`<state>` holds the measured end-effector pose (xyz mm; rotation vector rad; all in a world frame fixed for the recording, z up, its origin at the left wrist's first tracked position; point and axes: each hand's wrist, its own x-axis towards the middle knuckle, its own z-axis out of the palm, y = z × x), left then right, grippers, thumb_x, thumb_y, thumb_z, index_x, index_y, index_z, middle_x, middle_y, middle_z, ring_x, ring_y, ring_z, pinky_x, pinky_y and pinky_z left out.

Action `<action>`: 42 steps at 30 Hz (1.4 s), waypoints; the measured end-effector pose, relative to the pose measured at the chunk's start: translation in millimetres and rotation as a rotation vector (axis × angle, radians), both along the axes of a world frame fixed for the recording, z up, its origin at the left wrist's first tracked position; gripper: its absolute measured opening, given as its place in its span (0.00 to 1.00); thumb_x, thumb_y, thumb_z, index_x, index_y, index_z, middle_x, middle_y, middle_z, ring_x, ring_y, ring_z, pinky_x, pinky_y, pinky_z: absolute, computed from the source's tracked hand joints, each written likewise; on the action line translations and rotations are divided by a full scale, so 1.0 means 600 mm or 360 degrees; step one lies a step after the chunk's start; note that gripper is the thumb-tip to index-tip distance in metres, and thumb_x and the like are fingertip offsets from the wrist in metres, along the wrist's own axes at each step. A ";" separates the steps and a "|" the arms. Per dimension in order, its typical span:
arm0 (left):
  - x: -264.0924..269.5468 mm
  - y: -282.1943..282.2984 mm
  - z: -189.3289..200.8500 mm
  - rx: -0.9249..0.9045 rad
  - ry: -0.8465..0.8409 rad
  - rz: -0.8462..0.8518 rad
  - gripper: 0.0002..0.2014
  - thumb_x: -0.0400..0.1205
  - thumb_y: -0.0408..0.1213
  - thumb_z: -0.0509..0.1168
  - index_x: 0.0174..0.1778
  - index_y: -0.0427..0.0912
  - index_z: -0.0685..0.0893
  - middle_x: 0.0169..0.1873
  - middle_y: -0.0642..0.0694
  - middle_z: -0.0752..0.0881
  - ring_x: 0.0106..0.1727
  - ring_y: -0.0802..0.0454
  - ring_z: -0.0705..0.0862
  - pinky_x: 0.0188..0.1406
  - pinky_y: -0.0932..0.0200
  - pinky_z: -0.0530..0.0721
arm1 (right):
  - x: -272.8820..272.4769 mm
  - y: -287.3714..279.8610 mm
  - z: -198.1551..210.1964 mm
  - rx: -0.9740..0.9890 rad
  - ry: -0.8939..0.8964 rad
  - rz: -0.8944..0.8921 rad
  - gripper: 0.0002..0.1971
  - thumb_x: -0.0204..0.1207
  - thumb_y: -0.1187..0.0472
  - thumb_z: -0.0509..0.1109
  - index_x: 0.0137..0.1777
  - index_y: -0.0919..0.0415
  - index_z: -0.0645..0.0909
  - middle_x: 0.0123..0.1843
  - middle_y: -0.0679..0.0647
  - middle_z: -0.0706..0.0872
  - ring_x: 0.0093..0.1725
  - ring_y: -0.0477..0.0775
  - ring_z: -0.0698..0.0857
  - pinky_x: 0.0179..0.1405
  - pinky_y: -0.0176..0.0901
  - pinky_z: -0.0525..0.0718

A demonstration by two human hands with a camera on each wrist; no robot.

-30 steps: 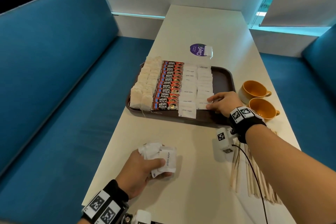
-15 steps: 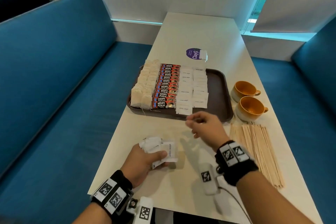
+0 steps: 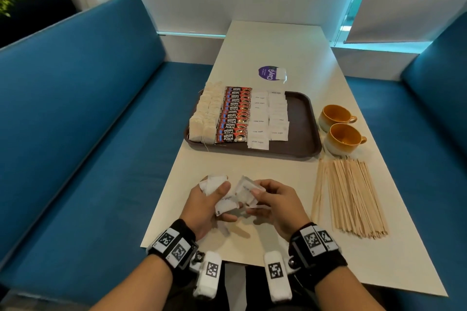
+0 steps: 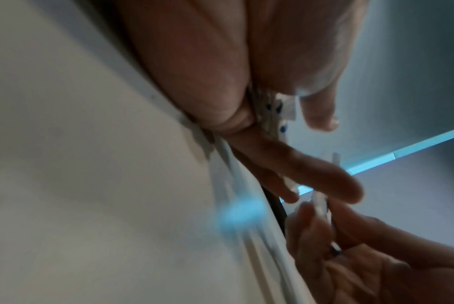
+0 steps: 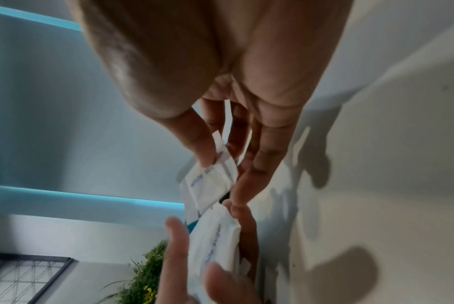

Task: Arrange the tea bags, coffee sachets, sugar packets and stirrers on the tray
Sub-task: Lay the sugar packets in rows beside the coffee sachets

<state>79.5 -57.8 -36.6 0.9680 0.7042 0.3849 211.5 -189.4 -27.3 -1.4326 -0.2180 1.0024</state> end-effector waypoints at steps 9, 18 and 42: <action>-0.009 -0.002 -0.021 0.0197 -0.0091 -0.0141 0.23 0.76 0.20 0.76 0.65 0.36 0.80 0.56 0.29 0.89 0.46 0.25 0.91 0.31 0.44 0.93 | -0.012 -0.009 -0.004 0.0050 -0.0418 -0.0106 0.08 0.75 0.74 0.78 0.48 0.67 0.82 0.40 0.65 0.87 0.38 0.59 0.89 0.36 0.50 0.92; -0.010 -0.005 -0.009 0.0226 -0.0069 -0.0028 0.14 0.81 0.26 0.73 0.62 0.37 0.82 0.50 0.31 0.90 0.43 0.28 0.92 0.29 0.46 0.92 | -0.018 -0.016 -0.008 0.0049 -0.0525 0.0047 0.17 0.71 0.78 0.78 0.53 0.57 0.92 0.45 0.57 0.94 0.37 0.52 0.90 0.39 0.39 0.88; -0.007 0.013 -0.047 0.0167 -0.0373 0.0050 0.25 0.76 0.26 0.70 0.71 0.36 0.77 0.57 0.23 0.85 0.57 0.20 0.88 0.52 0.37 0.92 | 0.266 0.058 0.046 -0.0225 -0.0712 -0.0267 0.14 0.73 0.72 0.80 0.55 0.57 0.91 0.53 0.54 0.89 0.52 0.54 0.92 0.50 0.44 0.93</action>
